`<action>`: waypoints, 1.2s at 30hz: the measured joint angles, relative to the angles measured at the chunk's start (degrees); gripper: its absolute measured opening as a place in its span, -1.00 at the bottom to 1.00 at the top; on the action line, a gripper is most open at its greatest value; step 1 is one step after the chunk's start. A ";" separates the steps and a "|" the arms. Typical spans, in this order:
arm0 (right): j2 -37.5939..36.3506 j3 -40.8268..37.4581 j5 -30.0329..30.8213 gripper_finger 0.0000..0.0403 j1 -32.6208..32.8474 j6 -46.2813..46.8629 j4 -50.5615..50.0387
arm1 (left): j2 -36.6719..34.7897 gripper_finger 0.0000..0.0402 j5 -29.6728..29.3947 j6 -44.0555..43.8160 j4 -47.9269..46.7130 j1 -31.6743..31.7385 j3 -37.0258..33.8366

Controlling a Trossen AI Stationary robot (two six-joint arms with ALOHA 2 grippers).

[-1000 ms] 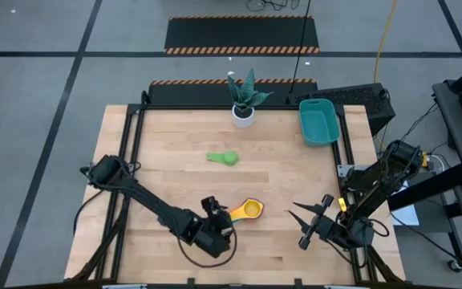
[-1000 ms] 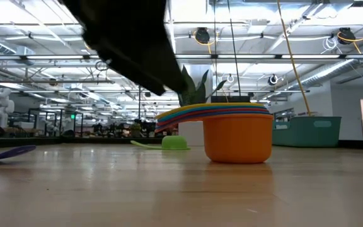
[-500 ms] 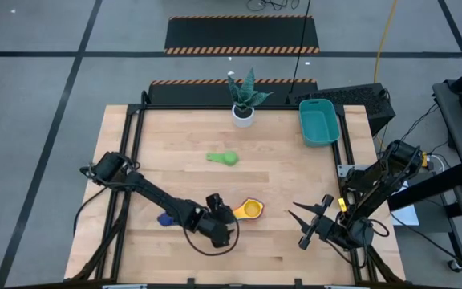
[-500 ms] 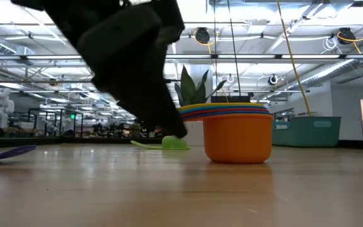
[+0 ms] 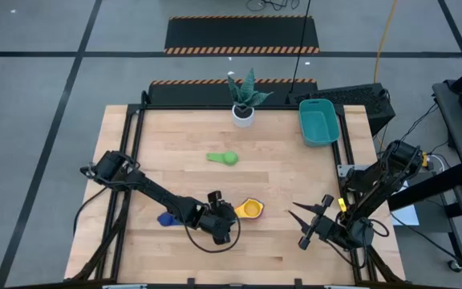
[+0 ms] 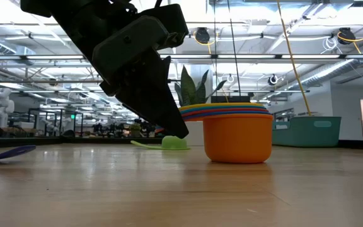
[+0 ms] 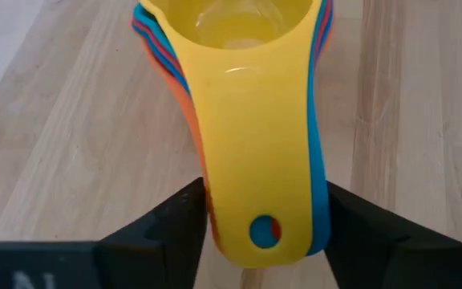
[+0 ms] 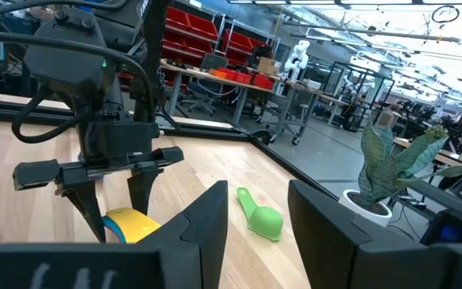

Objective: Nest measuring cups in basket
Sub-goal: Stack the yellow measuring cup on top of the light blue measuring cup, then stack the green measuring cup on top of the yellow measuring cup

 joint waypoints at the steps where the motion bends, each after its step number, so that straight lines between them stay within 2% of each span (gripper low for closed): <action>1: 0.02 0.00 0.00 -0.38 -0.02 0.00 0.00 | 0.00 0.03 0.01 0.22 0.00 0.00 0.00; 5: 0.00 0.00 -0.01 -0.38 -0.02 -0.31 0.00 | 0.00 -0.13 -0.01 0.59 0.04 0.00 0.00; 9: 0.02 0.00 0.00 -0.38 -0.01 -0.39 0.00 | 0.00 -0.16 -0.45 0.57 0.02 0.00 0.00; 15: 0.02 0.00 0.00 -0.38 -0.02 -0.26 -0.01 | -0.40 0.07 -0.43 1.32 -0.47 -0.35 0.00; 19: 0.00 0.00 -0.02 -0.38 -0.01 -0.22 -0.59 | -1.50 0.27 2.82 1.50 -3.42 -0.76 0.02; 24: 0.02 0.00 0.00 -0.38 -0.02 -1.43 -1.59 | -4.72 0.42 4.01 1.20 -11.40 -1.11 0.04; 30: 0.02 -0.27 -0.02 -0.38 -0.90 -4.13 -2.14 | -10.78 0.42 3.87 1.47 -21.87 -1.14 0.04; 36: 0.02 -3.08 0.00 -0.38 -2.41 -3.15 -1.90 | -15.81 0.26 -4.44 4.25 -32.84 0.06 0.04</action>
